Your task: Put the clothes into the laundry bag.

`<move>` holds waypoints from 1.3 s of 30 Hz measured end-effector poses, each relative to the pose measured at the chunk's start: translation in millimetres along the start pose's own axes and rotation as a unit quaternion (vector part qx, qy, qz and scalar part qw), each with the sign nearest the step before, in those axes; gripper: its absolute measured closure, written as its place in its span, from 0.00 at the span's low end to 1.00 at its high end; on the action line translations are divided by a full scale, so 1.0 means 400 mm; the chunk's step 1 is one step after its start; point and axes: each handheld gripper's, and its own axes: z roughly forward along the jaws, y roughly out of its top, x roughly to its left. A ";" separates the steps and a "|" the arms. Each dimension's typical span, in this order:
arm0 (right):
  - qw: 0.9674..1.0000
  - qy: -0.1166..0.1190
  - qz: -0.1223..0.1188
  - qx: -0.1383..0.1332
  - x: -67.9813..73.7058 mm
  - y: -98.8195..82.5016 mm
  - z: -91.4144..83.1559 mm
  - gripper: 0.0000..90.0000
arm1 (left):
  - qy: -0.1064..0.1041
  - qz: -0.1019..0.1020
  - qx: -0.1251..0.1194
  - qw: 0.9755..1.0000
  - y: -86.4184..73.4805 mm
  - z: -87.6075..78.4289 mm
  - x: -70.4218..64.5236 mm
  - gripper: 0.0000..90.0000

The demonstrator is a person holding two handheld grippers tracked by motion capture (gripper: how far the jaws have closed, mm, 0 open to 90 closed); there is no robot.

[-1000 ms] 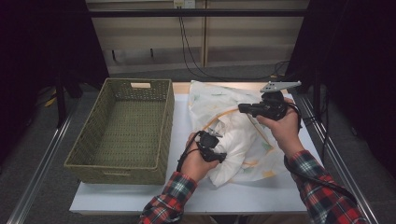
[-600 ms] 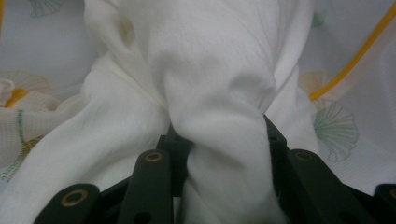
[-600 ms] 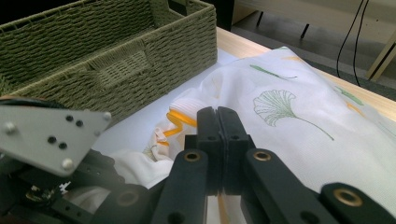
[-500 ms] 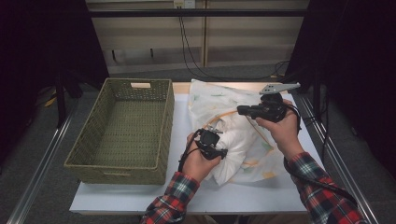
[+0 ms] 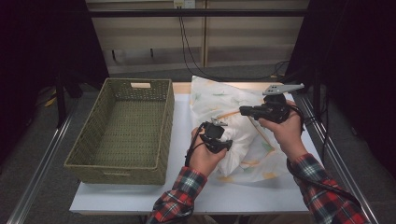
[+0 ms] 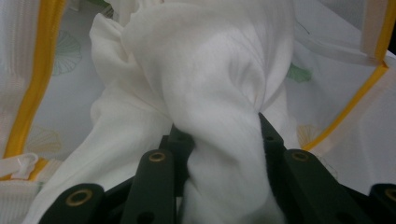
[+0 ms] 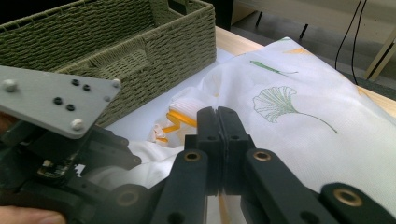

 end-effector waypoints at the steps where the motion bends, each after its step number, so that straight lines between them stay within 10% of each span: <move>1: 1.000 0.001 0.000 0.000 0.000 0.000 0.000 0.99 | 0.000 -0.007 -0.008 1.000 0.001 0.004 0.000 0.75; 16: 1.000 0.001 -0.004 -0.007 0.000 0.014 -0.018 0.99 | 0.014 -0.011 -0.024 1.000 0.018 0.015 0.005 0.75; 39: 1.000 0.004 -0.003 -0.007 -0.004 0.011 -0.015 0.99 | -0.002 0.054 -0.060 0.997 0.039 0.062 0.004 0.67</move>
